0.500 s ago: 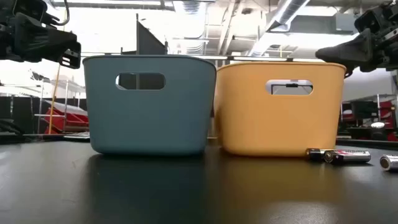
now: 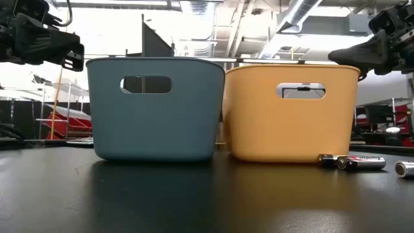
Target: Sort batteries
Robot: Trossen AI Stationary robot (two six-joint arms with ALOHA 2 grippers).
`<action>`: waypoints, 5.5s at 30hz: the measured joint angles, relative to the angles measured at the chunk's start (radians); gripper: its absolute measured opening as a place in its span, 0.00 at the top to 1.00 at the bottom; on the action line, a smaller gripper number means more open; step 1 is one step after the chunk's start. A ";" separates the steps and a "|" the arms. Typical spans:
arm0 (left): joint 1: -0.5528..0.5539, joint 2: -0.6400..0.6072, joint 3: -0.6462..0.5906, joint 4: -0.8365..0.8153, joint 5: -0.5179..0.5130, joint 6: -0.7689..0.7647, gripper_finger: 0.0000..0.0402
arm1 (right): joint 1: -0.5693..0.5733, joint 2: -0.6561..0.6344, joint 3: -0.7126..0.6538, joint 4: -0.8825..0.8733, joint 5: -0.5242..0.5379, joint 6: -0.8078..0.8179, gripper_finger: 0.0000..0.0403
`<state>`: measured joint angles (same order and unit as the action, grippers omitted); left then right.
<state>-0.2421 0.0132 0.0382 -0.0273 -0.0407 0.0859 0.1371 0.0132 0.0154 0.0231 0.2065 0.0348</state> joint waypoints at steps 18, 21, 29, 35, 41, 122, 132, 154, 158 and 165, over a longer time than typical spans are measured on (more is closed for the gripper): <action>0.000 0.000 0.000 0.000 0.000 0.000 0.99 | 0.000 0.000 0.000 0.000 0.000 0.000 0.90; 0.000 0.000 0.000 0.000 0.000 0.000 0.99 | -0.001 0.000 0.000 0.011 0.001 -0.046 0.90; 0.001 0.000 -0.003 0.061 -0.013 0.333 0.99 | -0.014 0.001 -0.005 0.348 0.005 0.071 0.90; 0.001 0.000 -0.003 0.063 -0.013 0.399 0.99 | -0.014 0.022 0.044 0.325 -0.064 0.301 0.90; 0.000 0.000 -0.003 0.130 0.007 0.182 0.99 | 0.053 0.167 0.082 0.241 -0.150 0.333 0.90; 0.000 0.000 -0.002 0.065 -0.027 0.044 0.76 | 0.554 1.854 1.124 -0.789 -0.012 0.953 0.65; 0.000 0.000 -0.002 0.063 -0.027 0.044 0.76 | 0.554 1.855 1.123 -0.776 -0.006 0.957 0.84; 0.000 0.000 -0.002 0.063 -0.027 0.044 0.76 | 0.575 1.856 1.122 -0.766 0.010 0.952 0.86; 0.000 0.000 -0.002 0.063 -0.027 0.044 0.76 | 0.585 1.858 1.134 -0.776 0.010 0.928 0.86; 0.000 0.000 -0.002 0.063 -0.027 0.044 0.76 | 0.590 1.861 1.161 -0.787 0.019 0.908 0.86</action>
<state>-0.2422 0.0129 0.0360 0.0357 -0.0677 0.1303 0.7269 1.8744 1.1765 -0.7640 0.2257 0.9429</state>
